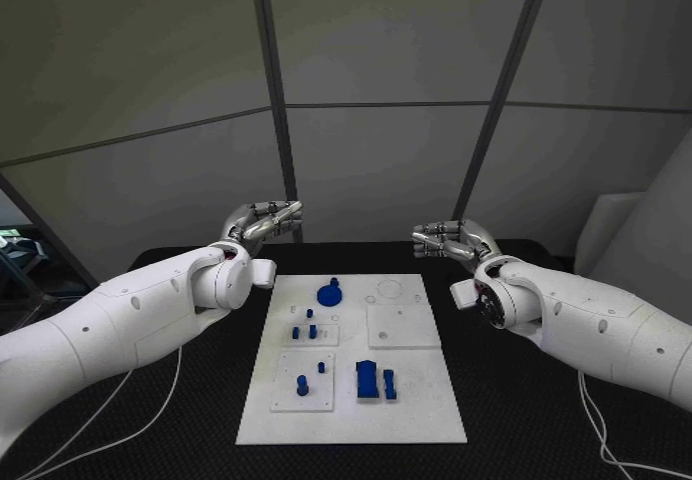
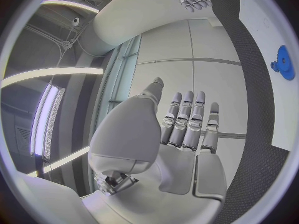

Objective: Assemble the parts on the task board

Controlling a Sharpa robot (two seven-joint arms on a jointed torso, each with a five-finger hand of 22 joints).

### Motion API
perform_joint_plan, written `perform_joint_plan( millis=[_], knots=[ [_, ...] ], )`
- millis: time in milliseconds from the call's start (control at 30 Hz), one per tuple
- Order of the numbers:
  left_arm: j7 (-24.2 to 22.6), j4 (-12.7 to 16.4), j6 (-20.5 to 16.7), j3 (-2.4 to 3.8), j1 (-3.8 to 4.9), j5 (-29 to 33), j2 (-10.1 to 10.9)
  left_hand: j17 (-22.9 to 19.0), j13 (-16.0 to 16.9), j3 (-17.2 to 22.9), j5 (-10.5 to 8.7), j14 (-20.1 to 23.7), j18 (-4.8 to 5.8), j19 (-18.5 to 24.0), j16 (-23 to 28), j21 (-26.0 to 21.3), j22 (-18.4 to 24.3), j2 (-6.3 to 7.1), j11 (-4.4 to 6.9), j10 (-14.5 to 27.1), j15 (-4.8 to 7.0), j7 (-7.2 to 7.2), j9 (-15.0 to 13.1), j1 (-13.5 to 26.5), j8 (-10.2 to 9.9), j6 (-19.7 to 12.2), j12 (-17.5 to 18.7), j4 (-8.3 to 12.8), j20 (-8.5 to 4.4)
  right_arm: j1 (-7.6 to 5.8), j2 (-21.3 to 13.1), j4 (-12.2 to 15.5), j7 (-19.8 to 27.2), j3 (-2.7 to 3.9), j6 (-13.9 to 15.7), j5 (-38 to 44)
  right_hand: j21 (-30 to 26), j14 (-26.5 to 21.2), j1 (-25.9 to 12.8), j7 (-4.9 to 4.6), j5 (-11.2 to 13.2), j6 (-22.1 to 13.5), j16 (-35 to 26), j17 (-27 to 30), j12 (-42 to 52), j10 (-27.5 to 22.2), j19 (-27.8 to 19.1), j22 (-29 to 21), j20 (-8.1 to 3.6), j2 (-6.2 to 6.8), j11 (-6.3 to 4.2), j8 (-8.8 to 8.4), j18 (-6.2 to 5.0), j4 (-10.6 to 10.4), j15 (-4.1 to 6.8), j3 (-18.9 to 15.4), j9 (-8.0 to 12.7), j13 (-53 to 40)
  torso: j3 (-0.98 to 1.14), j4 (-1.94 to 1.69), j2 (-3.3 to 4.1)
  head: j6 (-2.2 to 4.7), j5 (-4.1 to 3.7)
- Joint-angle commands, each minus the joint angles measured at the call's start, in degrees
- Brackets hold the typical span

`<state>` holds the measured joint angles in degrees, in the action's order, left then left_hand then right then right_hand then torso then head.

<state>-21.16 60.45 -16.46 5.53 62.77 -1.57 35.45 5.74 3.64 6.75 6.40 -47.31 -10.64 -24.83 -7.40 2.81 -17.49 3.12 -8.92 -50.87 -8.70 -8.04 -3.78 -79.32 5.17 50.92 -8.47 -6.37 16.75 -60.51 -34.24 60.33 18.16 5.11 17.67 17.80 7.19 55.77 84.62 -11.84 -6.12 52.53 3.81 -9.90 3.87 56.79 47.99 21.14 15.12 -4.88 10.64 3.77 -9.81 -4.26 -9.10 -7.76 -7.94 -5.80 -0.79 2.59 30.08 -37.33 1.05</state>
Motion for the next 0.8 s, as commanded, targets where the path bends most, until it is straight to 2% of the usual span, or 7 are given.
perform_joint_plan(
  millis=[33,67,600,633,700,733,800],
  knots=[
    [-2.9,-1.4,-2.2,0.02,-0.46,2.6,-1.0,-1.5,-0.1,-1.7,0.27,-0.8,1.66,0.1,2.0,0.0,2.1,-1.25,0.25,-0.1,0.09,0.11,0.1,-0.2,-1.2,0.7,2.2,0.3,0.01,-0.15,1.0,-1.6,4.1,0.08,-2.5,-4.2,-2.3,-0.2,-1.4,-0.05,0.1,-0.1,-0.2,2.5,-0.2,-0.3,0.7,-2.5,0.56,-0.22,-0.21,-0.13,-0.80,1.4,-0.09,0.5,1.3,1.7,0.60,-0.25,-0.74,0.16,0.26],
    [-0.2,-0.6,-0.3,0.00,-0.29,0.3,-0.5,-5.7,-3.6,-6.8,-1.92,13.9,3.22,7.7,3.4,-2.8,6.4,-3.12,2.73,15.3,2.62,2.60,3.8,23.6,-5.2,-15.1,3.8,2.1,-5.06,-0.01,0.4,-0.7,0.5,0.00,-0.2,-0.6,-7.2,-16.7,-26.0,3.55,1.8,-15.8,-3.8,4.3,-3.9,-17.0,-14.1,-7.7,-4.22,4.88,-3.20,-3.77,2.94,4.3,2.73,2.6,3.1,5.8,0.13,-0.06,-0.19,0.06,0.12],
    [-4.8,15.6,-15.0,-2.97,-1.53,1.0,4.7,-5.7,-3.6,-6.8,-6.40,28.9,6.00,15.0,7.4,-2.8,11.5,-3.12,8.92,31.3,8.70,8.04,3.8,48.9,-5.2,-31.2,8.5,6.4,-10.50,0.18,-5.4,15.5,6.4,-2.72,14.0,-9.8,-7.2,-34.4,-52.6,7.27,6.1,-32.3,-3.8,9.9,-3.9,-35.1,-29.3,-14.0,-9.07,4.88,-6.60,-3.77,5.17,4.3,9.10,7.8,7.9,5.8,0.79,-2.59,1.10,2.95,-1.05],
    [-5.2,17.3,-16.6,-3.29,-1.67,1.1,5.3,-5.7,-3.6,-6.8,-6.40,29.6,6.02,15.4,7.4,-2.8,11.8,-3.12,8.92,32.1,8.70,8.04,3.8,50.1,-5.2,-32.0,8.5,6.4,-10.67,0.20,-6.0,17.2,7.1,-3.02,15.5,-10.8,-7.2,-35.2,-53.9,7.44,6.1,-33.1,-3.8,9.9,-3.9,-35.9,-30.0,-14.3,-9.32,4.88,-10.64,-3.77,5.18,4.3,9.10,7.8,7.9,5.8,0.79,-2.59,1.10,2.95,-1.05],
    [-6.1,20.4,-19.4,-3.86,-1.90,1.2,6.3,-5.7,-3.6,-6.8,-6.40,31.0,10.64,16.0,7.4,-2.8,12.2,-3.12,8.92,33.6,8.70,8.04,3.8,52.4,-5.2,-33.5,8.5,6.4,-11.30,0.24,-7.1,20.3,8.2,-3.54,18.3,-12.5,-7.2,-36.9,-56.3,7.81,6.1,-34.7,-3.8,9.9,-3.9,-37.6,-31.4,-14.8,-9.78,4.88,-10.64,-3.77,5.17,4.3,9.10,7.8,7.9,5.8,0.79,-2.59,1.10,2.95,-1.05],
    [-6.5,21.8,-20.6,-4.11,-2.01,1.3,6.7,-5.7,-3.6,-6.8,-6.40,31.6,10.64,16.4,7.4,-2.8,12.4,-3.12,8.92,34.3,8.70,8.04,3.8,53.4,-5.2,-34.1,8.5,6.4,-11.46,0.26,-7.6,21.7,8.7,-3.78,19.5,-13.3,-7.2,-37.6,-57.4,11.84,6.1,-35.4,-3.8,9.9,-3.9,-38.3,-32.1,-15.1,-10.00,4.88,-10.64,-3.77,5.27,4.3,9.10,7.8,7.9,5.8,0.79,-2.59,1.10,2.95,-1.05],
    [-7.3,24.7,-23.3,-4.65,-2.24,1.4,7.7,-5.7,-3.6,-6.8,-6.40,33.1,10.64,17.1,7.4,-2.8,12.9,-3.12,8.92,35.8,8.70,8.04,3.8,55.8,-5.2,-35.7,8.5,6.4,-12.05,0.29,-8.7,24.7,9.8,-4.28,22.1,-15.0,-7.2,-39.3,-59.9,11.84,6.1,-36.9,-3.8,9.9,-3.9,-40.0,-33.5,-15.6,-10.44,4.88,-10.64,-3.77,9.81,4.3,9.10,7.8,7.9,5.8,0.79,-2.59,1.10,2.95,-1.05]
  ],
)
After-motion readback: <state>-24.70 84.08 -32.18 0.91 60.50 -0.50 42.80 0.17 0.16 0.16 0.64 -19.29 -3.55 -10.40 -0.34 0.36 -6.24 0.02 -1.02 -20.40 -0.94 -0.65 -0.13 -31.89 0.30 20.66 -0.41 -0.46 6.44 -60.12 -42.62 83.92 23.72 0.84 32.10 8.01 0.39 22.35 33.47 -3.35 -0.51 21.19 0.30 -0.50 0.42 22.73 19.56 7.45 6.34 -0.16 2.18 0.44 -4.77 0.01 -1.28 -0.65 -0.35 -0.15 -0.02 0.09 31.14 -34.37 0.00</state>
